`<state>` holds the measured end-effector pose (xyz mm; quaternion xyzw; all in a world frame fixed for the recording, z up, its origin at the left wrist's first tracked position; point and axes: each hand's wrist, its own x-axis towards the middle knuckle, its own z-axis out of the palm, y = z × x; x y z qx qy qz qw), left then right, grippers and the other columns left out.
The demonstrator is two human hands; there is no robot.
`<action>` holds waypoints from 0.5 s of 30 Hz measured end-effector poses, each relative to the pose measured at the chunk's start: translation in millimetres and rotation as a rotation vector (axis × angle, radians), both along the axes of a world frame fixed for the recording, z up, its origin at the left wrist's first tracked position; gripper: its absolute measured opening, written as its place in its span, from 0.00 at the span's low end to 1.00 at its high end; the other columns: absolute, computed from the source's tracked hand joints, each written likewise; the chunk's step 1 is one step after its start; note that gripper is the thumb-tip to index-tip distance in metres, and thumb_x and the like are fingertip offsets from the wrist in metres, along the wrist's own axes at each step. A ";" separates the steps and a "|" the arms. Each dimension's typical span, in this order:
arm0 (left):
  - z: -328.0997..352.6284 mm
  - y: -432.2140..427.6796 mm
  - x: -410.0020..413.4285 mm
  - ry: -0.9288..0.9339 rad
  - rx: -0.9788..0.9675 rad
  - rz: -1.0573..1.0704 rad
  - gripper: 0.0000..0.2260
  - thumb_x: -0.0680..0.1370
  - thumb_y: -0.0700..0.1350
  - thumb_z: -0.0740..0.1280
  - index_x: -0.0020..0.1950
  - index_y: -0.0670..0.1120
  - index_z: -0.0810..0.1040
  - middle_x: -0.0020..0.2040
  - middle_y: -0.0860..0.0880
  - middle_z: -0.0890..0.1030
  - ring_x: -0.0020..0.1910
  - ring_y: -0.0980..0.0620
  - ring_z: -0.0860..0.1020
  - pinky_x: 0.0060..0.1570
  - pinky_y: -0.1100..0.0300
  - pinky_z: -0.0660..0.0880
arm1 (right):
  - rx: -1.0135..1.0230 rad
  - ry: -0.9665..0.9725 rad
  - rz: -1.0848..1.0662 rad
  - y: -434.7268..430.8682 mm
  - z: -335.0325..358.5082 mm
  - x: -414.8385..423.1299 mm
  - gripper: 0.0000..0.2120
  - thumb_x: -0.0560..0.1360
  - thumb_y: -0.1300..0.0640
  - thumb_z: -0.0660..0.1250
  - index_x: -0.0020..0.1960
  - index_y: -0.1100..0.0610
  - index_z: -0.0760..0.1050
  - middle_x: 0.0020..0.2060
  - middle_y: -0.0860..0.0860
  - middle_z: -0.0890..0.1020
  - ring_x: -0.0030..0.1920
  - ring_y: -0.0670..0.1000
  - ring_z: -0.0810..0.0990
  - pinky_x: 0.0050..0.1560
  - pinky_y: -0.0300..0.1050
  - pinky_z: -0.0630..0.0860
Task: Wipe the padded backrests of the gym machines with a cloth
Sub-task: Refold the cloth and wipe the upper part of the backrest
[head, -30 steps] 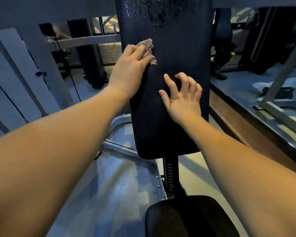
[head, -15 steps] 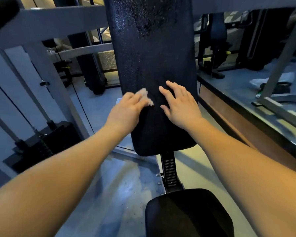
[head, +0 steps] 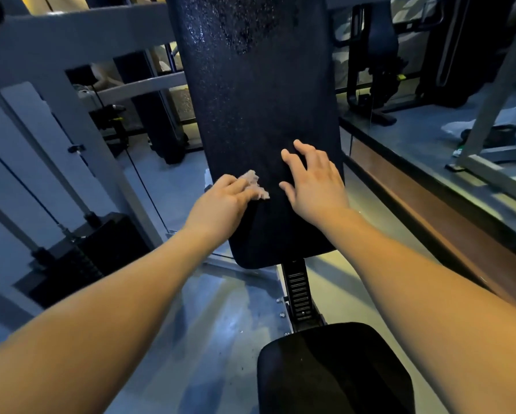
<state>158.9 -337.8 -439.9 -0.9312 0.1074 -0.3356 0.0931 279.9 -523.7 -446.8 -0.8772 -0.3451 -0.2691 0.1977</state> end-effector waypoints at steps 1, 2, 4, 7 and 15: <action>15.8 2.8 7.9 -0.029 0.015 -0.004 0.12 0.76 0.33 0.71 0.56 0.44 0.84 0.61 0.44 0.82 0.48 0.40 0.75 0.45 0.47 0.79 | -0.006 0.015 0.010 -0.9 1.5 0.3 0.29 0.81 0.46 0.65 0.78 0.51 0.61 0.78 0.53 0.60 0.75 0.57 0.62 0.73 0.55 0.63; 34.8 3.5 18.2 -0.080 0.023 -0.002 0.10 0.76 0.32 0.70 0.55 0.43 0.83 0.62 0.42 0.82 0.47 0.40 0.75 0.49 0.49 0.77 | -0.016 0.022 0.017 -2.3 2.8 1.0 0.30 0.80 0.45 0.65 0.79 0.51 0.61 0.78 0.53 0.60 0.74 0.58 0.62 0.73 0.55 0.64; 72.9 4.1 37.6 -0.173 0.034 0.037 0.10 0.77 0.33 0.67 0.55 0.42 0.83 0.62 0.40 0.81 0.48 0.38 0.76 0.53 0.55 0.69 | -0.046 0.022 0.025 -6.4 5.3 2.2 0.31 0.80 0.45 0.66 0.79 0.50 0.60 0.78 0.53 0.59 0.74 0.57 0.62 0.72 0.55 0.64; 88.4 6.7 48.3 -0.163 -0.004 0.150 0.10 0.79 0.35 0.65 0.58 0.41 0.82 0.71 0.40 0.75 0.57 0.36 0.74 0.57 0.50 0.71 | -0.068 0.043 0.031 -9.8 6.3 3.8 0.33 0.80 0.44 0.66 0.80 0.49 0.58 0.78 0.52 0.58 0.74 0.57 0.61 0.72 0.55 0.64; -43.9 -8.7 -14.2 0.111 -0.026 -0.019 0.17 0.71 0.32 0.74 0.56 0.48 0.83 0.65 0.45 0.80 0.51 0.45 0.74 0.47 0.51 0.81 | -0.098 0.067 0.045 -19.1 5.1 1.6 0.36 0.77 0.46 0.70 0.79 0.49 0.58 0.78 0.51 0.58 0.74 0.57 0.61 0.73 0.55 0.65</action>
